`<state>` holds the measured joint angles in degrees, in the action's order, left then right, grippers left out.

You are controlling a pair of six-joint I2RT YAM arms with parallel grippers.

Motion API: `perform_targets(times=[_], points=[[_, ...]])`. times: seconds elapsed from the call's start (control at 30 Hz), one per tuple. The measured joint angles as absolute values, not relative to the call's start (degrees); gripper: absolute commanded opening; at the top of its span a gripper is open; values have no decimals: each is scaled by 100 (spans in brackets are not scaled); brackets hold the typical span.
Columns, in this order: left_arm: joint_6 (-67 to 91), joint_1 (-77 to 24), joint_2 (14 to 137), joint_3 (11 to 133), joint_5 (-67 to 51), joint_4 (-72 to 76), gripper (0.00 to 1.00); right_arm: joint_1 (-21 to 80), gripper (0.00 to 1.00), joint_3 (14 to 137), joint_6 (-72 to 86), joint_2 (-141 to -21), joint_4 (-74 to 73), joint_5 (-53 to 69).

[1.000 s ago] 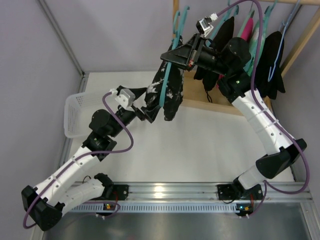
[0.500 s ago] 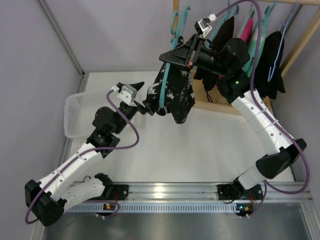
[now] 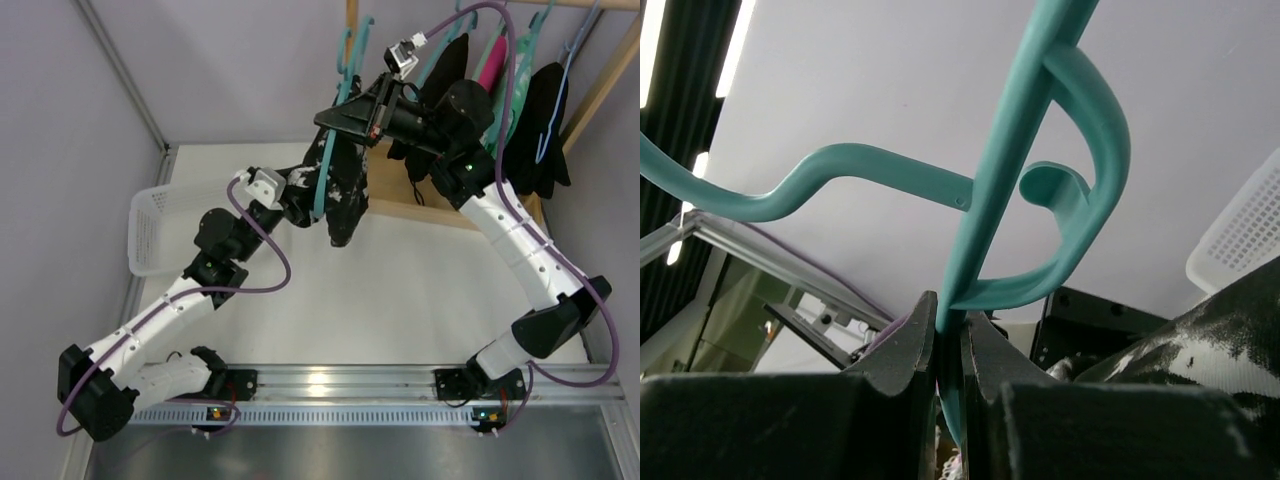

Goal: Remove the trousers from the hanger

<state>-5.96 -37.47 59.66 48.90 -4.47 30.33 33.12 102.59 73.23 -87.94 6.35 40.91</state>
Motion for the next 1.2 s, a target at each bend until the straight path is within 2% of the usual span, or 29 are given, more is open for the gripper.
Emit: perform_targets(times=[0.03, 0.1, 0.13, 0.17, 0.5, 0.93, 1.2], points=[[-613, -3750, 5966, 4895, -436, 3033, 27, 3319, 0, 10208, 7325, -8794, 657, 4071], [-703, -3756, 5968, 4921, -375, 3033, 13, 3328, 0, 10082, 7323, -8792, 725, 4056], [-742, -3756, 5968, 4943, -331, 3024, 2, 3328, 0, 9992, 7317, -8779, 740, 4053], [-762, -3756, 5968, 4965, -279, 3009, 0, 3328, 0, 9902, 7303, -8764, 742, 4051], [-589, -3758, 5837, 5293, 56, 2080, 0, 3336, 0, 8825, 6831, -8366, 749, 4016], [-137, -3684, 5892, 7183, 956, 237, 0, 3339, 0, 7564, 6582, -8307, 1634, 4366], [-327, -3651, 6090, 8536, 1586, 75, 0, 3336, 0, 7164, 6309, -8313, 1726, 4464]])
